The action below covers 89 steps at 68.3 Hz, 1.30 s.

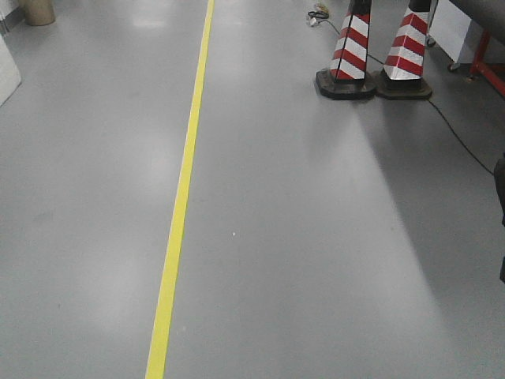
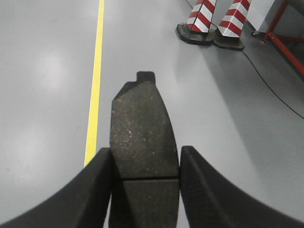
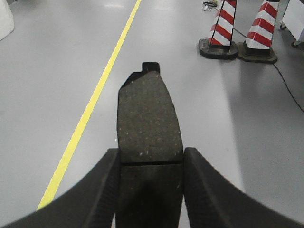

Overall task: Move and align brake pads A on conveyor
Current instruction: 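Drive past the red-and-white cones toward the black conveyor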

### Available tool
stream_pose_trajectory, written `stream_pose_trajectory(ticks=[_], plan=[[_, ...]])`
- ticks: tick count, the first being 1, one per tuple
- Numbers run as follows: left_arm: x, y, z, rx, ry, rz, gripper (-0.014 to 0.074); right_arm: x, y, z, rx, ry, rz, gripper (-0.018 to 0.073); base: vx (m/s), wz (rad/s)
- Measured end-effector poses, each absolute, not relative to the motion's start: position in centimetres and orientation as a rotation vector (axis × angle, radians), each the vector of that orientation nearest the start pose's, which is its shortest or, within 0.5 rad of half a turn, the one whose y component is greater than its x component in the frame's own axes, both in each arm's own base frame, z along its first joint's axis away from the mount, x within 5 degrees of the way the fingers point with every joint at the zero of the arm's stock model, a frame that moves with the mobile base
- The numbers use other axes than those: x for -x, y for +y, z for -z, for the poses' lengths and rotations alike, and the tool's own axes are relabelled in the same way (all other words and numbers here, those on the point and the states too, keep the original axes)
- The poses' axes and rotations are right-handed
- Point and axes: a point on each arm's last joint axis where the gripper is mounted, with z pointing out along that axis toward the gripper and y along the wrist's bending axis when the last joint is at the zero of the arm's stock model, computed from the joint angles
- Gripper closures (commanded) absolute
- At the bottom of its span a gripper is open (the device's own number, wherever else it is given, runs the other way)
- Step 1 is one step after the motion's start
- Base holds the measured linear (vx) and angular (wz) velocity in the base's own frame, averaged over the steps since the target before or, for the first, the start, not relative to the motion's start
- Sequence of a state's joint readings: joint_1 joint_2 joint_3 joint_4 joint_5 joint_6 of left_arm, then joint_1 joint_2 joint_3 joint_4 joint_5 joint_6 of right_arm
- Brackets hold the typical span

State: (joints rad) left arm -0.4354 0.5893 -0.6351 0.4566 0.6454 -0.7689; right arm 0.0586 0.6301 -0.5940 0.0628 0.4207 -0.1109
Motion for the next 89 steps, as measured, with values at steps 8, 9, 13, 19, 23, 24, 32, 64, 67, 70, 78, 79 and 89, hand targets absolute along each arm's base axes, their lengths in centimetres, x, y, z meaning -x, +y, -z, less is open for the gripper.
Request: stream_pose_trajectory(ticks=[8, 9, 13, 19, 23, 24, 32, 64, 67, 70, 78, 79, 89], plan=[[-11.07, -2.48, -32.8, 0.128, 2.02, 0.255, 0.0416, -12.83, 0.99, -32.25, 0.126, 1.936, -0.028, 0.0482, 0.61, -0.03], [-11.07, -2.48, -32.8, 0.128, 2.02, 0.255, 0.0416, -12.83, 0.99, -32.25, 0.126, 1.936, -0.028, 0.0482, 0.6, -0.03], [-11.07, -2.48, -32.8, 0.128, 2.02, 0.255, 0.0416, -12.83, 0.99, -32.25, 0.126, 1.936, -0.028, 0.0482, 0.6, -0.02], [-11.07, -2.48, -32.8, 0.128, 2.02, 0.255, 0.0416, -12.83, 0.99, -32.25, 0.126, 1.936, -0.028, 0.0482, 0.61, -0.03], [-11.07, -2.48, -32.8, 0.128, 2.02, 0.255, 0.0416, -12.83, 0.99, -32.25, 0.126, 1.936, -0.028, 0.0482, 0.62, -0.03], [-11.07, -2.48, -32.8, 0.128, 2.02, 0.255, 0.0416, -12.83, 0.99, -32.25, 0.126, 1.936, -0.028, 0.0482, 0.62, -0.02], [-11.07, -2.48, -32.8, 0.128, 2.02, 0.255, 0.0416, -12.83, 0.99, -32.25, 0.126, 1.936, -0.028, 0.0482, 0.62, 0.0], [-11.07, -2.48, -32.8, 0.128, 2.02, 0.255, 0.0416, -12.83, 0.99, -32.25, 0.126, 1.936, -0.028, 0.0482, 0.63, 0.01], [-11.07, -2.48, -32.8, 0.128, 2.02, 0.255, 0.0416, -12.83, 0.99, -32.25, 0.126, 1.936, -0.028, 0.0482, 0.64, -0.02], [-11.07, -2.48, -32.8, 0.128, 2.02, 0.255, 0.0416, -12.83, 0.99, -32.25, 0.126, 1.936, -0.028, 0.0482, 0.65, -0.02], [-11.07, -2.48, -32.8, 0.128, 2.02, 0.255, 0.0416, -12.83, 0.99, -32.25, 0.126, 1.936, -0.028, 0.0482, 0.64, -0.02], [-11.07, -2.48, -32.8, 0.128, 2.02, 0.255, 0.0416, -12.83, 0.99, -32.25, 0.126, 1.936, -0.028, 0.0482, 0.64, -0.02], [-11.07, -2.48, -32.8, 0.128, 2.02, 0.255, 0.0416, -12.83, 0.99, -32.25, 0.126, 1.936, -0.028, 0.0482, 0.63, -0.04]])
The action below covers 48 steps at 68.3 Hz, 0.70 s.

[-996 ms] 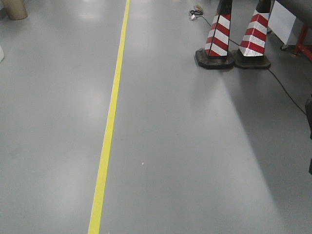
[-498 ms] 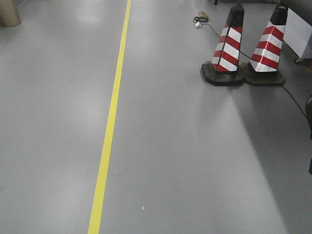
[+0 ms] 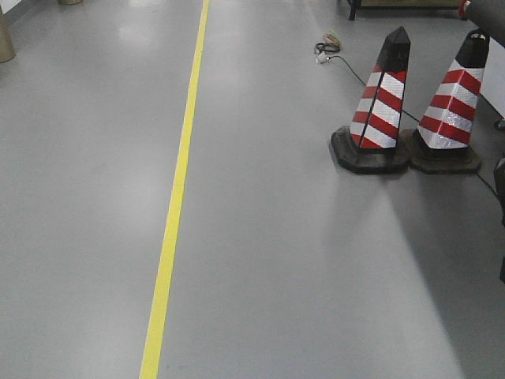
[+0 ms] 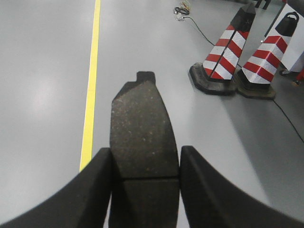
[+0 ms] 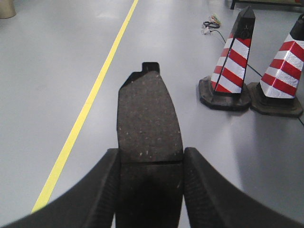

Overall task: Move and align brake pads A on conveyor
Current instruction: 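Drive past the red-and-white cones toward the black conveyor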

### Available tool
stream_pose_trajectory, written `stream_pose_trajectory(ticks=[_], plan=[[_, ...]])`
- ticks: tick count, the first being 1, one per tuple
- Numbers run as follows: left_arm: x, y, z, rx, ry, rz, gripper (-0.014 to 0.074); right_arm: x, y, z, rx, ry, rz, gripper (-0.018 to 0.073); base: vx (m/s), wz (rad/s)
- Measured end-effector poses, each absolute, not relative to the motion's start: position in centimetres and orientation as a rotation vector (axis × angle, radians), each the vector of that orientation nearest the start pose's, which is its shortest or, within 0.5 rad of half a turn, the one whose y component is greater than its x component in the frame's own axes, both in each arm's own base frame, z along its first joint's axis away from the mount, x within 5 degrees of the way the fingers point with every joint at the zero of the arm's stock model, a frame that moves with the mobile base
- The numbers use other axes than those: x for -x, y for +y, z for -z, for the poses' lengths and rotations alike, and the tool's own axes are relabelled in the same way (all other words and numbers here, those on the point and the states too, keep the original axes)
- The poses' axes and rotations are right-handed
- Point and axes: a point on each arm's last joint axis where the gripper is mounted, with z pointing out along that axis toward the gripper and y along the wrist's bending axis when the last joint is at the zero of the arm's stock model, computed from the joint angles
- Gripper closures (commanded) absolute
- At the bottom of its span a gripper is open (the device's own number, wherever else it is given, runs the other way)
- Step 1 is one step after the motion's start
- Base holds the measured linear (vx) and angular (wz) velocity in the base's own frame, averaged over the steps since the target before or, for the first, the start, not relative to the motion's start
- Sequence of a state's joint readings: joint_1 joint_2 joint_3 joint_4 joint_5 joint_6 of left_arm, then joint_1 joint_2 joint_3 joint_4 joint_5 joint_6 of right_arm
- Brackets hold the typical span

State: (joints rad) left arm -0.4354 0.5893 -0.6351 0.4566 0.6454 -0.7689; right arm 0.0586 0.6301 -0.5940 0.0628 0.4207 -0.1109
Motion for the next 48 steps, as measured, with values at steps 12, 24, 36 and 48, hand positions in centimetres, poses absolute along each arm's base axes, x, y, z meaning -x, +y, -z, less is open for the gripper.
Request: stream_pose_trajectory(ticks=[12, 24, 36, 48], plan=[[-11.07, -2.48, -32.8, 0.128, 2.02, 0.255, 0.0416, -12.83, 0.99, -32.25, 0.126, 1.936, -0.028, 0.0482, 0.61, -0.04], [-11.07, -2.48, -32.8, 0.128, 2.02, 0.255, 0.0416, -12.83, 0.99, -32.25, 0.126, 1.936, -0.028, 0.0482, 0.57, -0.04], [-11.07, -2.48, -32.8, 0.128, 2.02, 0.255, 0.0416, -12.83, 0.99, -32.25, 0.126, 1.936, -0.028, 0.0482, 0.55, 0.0], [-11.07, -2.48, -32.8, 0.128, 2.02, 0.255, 0.0416, -12.83, 0.99, -32.25, 0.126, 1.936, -0.028, 0.0482, 0.54, -0.01]])
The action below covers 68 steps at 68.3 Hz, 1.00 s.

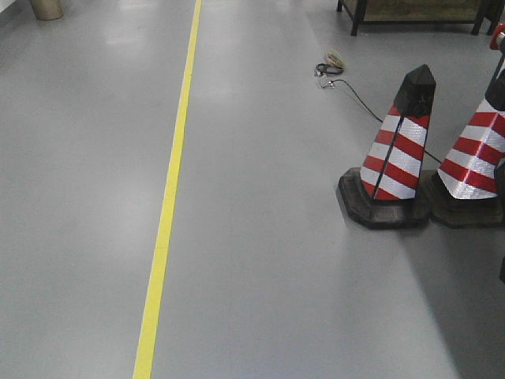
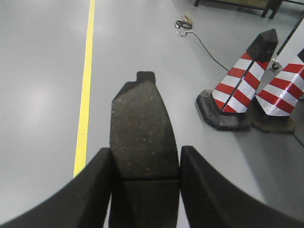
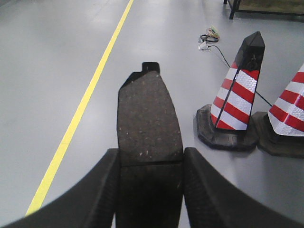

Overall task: Move and align brake pads A on conveyor
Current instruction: 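Drive past the red-and-white cones toward the black conveyor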

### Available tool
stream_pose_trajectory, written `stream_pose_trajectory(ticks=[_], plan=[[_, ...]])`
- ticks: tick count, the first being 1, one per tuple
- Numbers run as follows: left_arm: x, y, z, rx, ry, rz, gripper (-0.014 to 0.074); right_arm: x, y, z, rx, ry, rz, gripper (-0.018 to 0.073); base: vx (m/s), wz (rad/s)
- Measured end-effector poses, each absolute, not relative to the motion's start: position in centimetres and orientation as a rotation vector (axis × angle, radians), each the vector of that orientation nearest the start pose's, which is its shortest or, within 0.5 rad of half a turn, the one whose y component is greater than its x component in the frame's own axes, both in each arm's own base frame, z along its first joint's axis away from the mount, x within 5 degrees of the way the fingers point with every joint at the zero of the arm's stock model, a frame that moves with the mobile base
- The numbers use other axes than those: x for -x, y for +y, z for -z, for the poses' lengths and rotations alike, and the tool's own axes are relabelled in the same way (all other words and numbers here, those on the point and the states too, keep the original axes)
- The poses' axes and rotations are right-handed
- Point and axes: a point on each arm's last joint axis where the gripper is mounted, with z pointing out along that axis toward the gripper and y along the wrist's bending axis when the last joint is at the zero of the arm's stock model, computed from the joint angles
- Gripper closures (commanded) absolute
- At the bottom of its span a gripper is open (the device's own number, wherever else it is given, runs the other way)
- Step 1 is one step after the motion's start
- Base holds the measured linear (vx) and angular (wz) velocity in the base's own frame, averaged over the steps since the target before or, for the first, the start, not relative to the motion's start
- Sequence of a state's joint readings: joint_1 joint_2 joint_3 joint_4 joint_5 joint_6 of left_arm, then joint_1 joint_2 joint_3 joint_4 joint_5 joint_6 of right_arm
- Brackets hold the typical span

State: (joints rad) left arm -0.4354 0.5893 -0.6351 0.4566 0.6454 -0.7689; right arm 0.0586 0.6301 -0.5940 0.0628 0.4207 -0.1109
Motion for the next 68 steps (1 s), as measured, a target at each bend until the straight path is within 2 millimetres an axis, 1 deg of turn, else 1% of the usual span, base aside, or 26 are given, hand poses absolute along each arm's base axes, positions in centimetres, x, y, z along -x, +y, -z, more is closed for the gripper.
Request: stream_pose_trajectory(ticks=[68], plan=[[-11.07, -2.48, -32.8, 0.128, 2.02, 0.255, 0.0416, -12.83, 0.99, -32.25, 0.126, 1.936, -0.028, 0.0482, 0.5, -0.07]])
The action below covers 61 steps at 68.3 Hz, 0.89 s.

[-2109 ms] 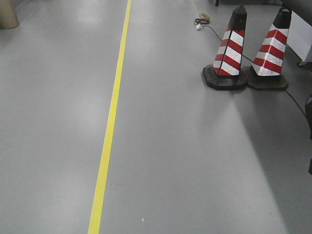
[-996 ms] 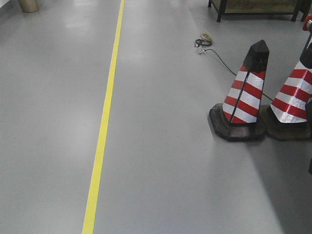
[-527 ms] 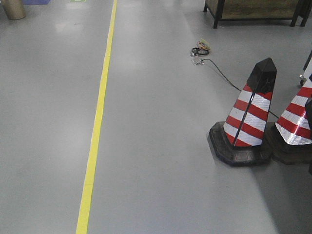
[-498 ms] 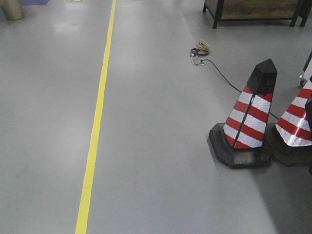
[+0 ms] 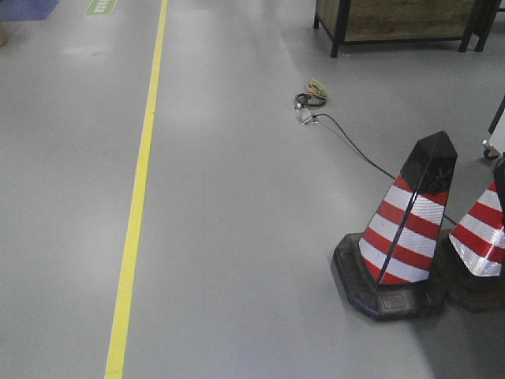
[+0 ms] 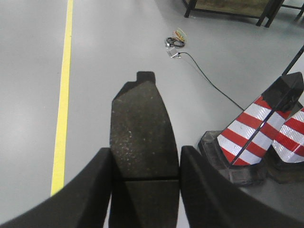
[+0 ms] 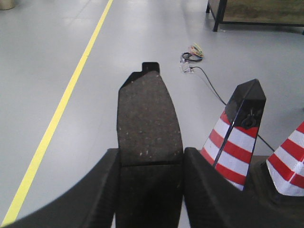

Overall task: Move and align brake pads A on conveyor
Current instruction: 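Drive past the red-and-white cones toward the black conveyor, then turn the base to face the black conveyor belt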

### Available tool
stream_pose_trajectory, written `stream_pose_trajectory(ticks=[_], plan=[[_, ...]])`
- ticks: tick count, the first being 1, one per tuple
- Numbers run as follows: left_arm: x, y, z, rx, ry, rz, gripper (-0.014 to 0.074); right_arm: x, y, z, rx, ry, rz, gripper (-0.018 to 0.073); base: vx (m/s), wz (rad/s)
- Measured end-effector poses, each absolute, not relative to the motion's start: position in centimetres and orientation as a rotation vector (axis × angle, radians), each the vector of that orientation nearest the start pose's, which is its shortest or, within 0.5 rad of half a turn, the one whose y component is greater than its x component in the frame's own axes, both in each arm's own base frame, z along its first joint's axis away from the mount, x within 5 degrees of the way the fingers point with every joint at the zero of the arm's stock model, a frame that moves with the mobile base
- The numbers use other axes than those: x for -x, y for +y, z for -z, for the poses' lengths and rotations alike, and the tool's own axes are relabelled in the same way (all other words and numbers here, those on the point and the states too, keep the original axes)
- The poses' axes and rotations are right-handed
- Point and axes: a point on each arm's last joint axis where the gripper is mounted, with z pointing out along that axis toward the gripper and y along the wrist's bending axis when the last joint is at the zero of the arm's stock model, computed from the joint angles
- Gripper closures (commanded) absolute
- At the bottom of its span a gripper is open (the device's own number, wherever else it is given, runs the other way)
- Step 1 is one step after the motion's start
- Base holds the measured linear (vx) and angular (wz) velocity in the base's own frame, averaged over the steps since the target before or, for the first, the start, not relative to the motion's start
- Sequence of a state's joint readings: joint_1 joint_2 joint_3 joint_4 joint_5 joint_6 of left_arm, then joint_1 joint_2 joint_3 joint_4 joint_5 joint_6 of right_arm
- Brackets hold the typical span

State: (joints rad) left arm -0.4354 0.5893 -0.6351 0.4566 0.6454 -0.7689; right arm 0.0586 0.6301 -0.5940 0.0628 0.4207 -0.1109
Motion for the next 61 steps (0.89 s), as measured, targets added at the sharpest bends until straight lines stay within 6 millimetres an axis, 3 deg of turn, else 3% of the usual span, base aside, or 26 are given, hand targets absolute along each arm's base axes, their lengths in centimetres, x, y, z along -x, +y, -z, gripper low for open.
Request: stream_pose_trajectory(ticks=[21, 61], plan=[[-11.06, -2.47, -32.79, 0.129, 2.021, 0.254, 0.0416, -12.83, 0.99, -32.25, 0.126, 1.936, -0.028, 0.0482, 0.41, -0.29], [-11.07, -2.48, -32.79, 0.128, 2.02, 0.254, 0.0416, -12.83, 0.99, -32.25, 0.126, 1.936, -0.028, 0.0482, 0.31, -0.58]])
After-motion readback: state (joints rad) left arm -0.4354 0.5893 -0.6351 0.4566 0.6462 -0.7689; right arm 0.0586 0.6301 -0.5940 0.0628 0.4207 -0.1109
